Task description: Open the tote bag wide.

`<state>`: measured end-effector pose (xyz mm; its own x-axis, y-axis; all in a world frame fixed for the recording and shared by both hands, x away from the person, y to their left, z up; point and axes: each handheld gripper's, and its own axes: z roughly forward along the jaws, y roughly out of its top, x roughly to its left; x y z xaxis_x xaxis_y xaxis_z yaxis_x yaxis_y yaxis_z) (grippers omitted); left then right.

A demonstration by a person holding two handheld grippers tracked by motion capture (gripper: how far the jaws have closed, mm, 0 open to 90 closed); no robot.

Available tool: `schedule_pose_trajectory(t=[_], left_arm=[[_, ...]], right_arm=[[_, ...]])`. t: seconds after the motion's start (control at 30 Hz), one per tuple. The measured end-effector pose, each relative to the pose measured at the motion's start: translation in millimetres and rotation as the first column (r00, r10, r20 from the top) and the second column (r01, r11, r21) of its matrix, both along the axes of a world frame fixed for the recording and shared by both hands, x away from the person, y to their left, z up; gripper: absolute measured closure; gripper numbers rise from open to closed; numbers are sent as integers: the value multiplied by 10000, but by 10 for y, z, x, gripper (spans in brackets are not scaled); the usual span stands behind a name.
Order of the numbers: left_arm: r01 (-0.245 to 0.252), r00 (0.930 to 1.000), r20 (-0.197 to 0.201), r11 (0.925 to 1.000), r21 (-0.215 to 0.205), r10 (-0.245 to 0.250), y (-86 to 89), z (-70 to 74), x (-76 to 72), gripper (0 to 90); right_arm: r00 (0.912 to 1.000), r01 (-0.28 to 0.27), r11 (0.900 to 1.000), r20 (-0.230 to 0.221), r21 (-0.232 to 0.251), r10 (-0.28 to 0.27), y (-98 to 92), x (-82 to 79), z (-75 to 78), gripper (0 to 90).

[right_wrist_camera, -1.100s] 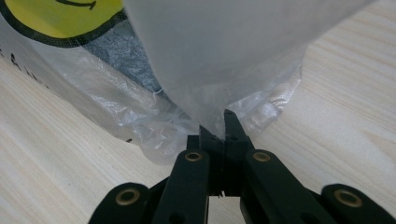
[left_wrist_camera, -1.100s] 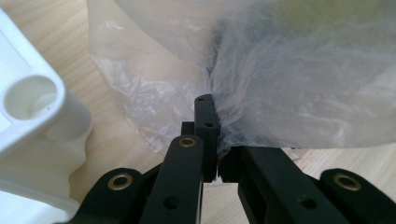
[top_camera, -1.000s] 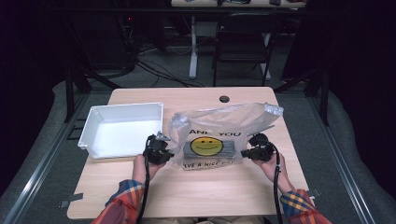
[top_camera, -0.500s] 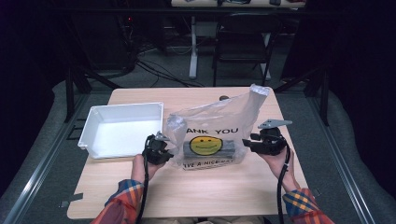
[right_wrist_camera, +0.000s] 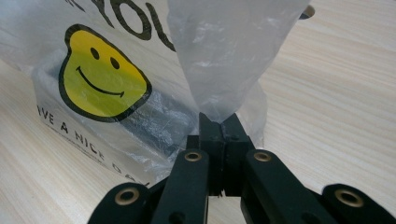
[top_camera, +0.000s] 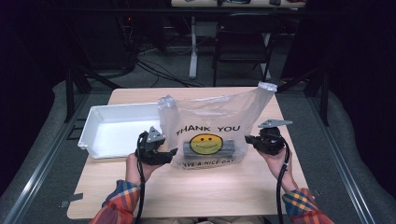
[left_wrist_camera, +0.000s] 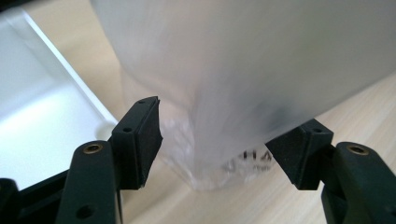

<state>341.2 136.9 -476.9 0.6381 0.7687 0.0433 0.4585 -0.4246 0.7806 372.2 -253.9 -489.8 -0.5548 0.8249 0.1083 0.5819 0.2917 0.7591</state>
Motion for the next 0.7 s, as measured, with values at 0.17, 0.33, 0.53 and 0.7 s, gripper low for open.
schedule_pose_trajectory(t=[0.17, 0.33, 0.53, 0.7], left_arm=[[-564, 9886, 1370, 9973, -470, 624, -59, 240, -35, 381], [-490, 9861, 1563, 9974, -531, 567, -153, 184, 61, 643], [-272, 9957, 873, 9983, -509, 316, -133, -4, 200, 852], [-140, 9991, 379, 9968, -785, 170, -80, -58, 242, 868]], right_arm=[[9993, 9, 9999, -362, -124, -14, 9, 43, -79, 900], [9983, 34, 9992, -574, -398, -56, -15, 100, -177, 900], [9990, -115, 9999, -444, -48, 113, -52, 71, -133, 678], [9993, 67, 9999, 368, 136, -72, -74, 9, 50, 541]])
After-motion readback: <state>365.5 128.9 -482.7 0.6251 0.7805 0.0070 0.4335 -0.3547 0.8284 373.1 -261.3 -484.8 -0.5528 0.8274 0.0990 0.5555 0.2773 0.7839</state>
